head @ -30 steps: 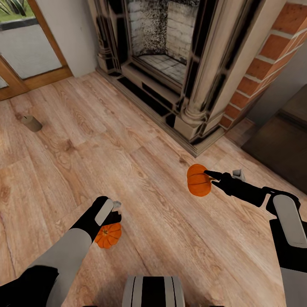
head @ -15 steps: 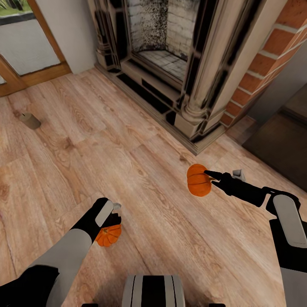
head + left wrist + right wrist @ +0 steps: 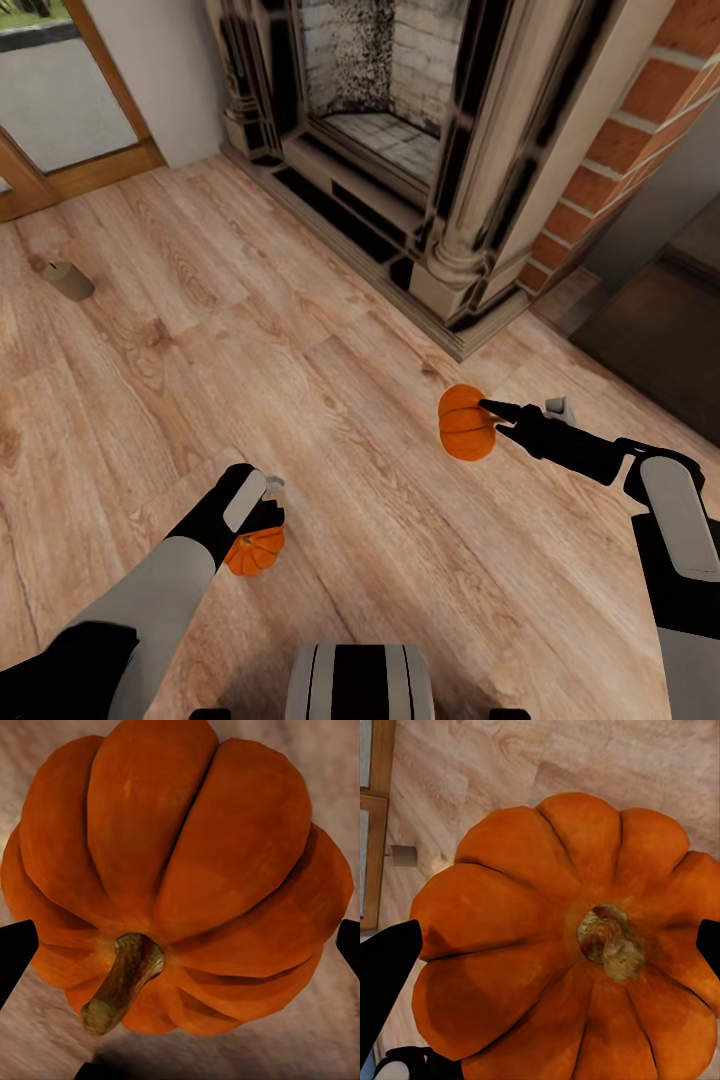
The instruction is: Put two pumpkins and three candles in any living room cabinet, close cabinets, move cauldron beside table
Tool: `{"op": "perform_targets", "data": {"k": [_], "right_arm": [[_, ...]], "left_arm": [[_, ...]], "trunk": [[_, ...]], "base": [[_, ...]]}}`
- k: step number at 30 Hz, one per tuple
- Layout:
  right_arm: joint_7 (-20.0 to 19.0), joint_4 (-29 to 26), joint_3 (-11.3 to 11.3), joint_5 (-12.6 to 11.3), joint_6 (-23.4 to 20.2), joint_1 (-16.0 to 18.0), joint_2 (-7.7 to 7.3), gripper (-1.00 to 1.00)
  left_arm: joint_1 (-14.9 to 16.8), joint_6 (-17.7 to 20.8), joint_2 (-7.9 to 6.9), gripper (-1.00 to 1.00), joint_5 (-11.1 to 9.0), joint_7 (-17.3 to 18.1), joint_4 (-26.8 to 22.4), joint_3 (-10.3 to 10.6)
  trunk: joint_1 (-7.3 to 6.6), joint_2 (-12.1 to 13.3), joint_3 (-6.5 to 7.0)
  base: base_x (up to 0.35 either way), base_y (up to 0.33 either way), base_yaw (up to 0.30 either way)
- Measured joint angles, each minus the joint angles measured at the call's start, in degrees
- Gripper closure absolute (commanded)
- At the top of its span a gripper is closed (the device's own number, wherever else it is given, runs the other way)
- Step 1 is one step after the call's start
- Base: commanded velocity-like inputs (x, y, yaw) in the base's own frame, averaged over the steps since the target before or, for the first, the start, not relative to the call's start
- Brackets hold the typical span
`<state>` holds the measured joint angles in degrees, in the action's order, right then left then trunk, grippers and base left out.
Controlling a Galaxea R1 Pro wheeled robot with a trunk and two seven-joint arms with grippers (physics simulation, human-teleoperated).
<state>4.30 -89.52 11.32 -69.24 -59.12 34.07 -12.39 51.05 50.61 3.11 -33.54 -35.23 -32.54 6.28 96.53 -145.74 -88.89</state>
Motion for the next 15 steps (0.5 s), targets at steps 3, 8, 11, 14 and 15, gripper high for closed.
{"op": "perform_targets", "data": {"k": [3, 8, 11, 14, 15], "right_arm": [[0.02, 0.0, 0.01, 0.02, 0.0, 0.0, -0.03, 1.0], [0.03, 0.03, 0.06, 0.02, 0.0, 0.0, 0.0, 1.0], [0.0, 0.07, 0.14, 0.01, -0.05, 0.0, 0.0, 1.0], [-0.04, 0.08, 0.39, 0.05, -0.02, 0.0, 0.0, 1.0], [-0.04, 0.08, 0.42, 0.03, -0.04, 0.0, 0.0, 1.0]], "left_arm": [[0.0, -0.03, 0.0, -1.0, -0.06, 0.01, 0.0, 0.01], [0.0, -0.04, 0.0, -1.0, -0.1, -0.01, 0.0, -0.01], [0.0, -0.04, 0.0, -1.0, -0.09, -0.01, 0.0, -0.01], [0.0, -0.04, 0.0, -1.0, -0.1, -0.02, 0.0, -0.02], [0.0, -0.04, 0.0, -1.0, -0.09, -0.01, 0.0, -0.01]], "trunk": [[0.0, 0.0, -0.13], [0.0, 0.0, -0.16], [0.0, 0.0, -0.17], [0.0, 0.0, -0.17], [0.0, 0.0, -0.17]], "base": [[0.0, 0.0, 0.0], [0.0, 0.0, 0.0], [0.0, 0.0, 0.0], [0.0, 0.0, 0.0], [0.0, 0.0, 0.0]]}}
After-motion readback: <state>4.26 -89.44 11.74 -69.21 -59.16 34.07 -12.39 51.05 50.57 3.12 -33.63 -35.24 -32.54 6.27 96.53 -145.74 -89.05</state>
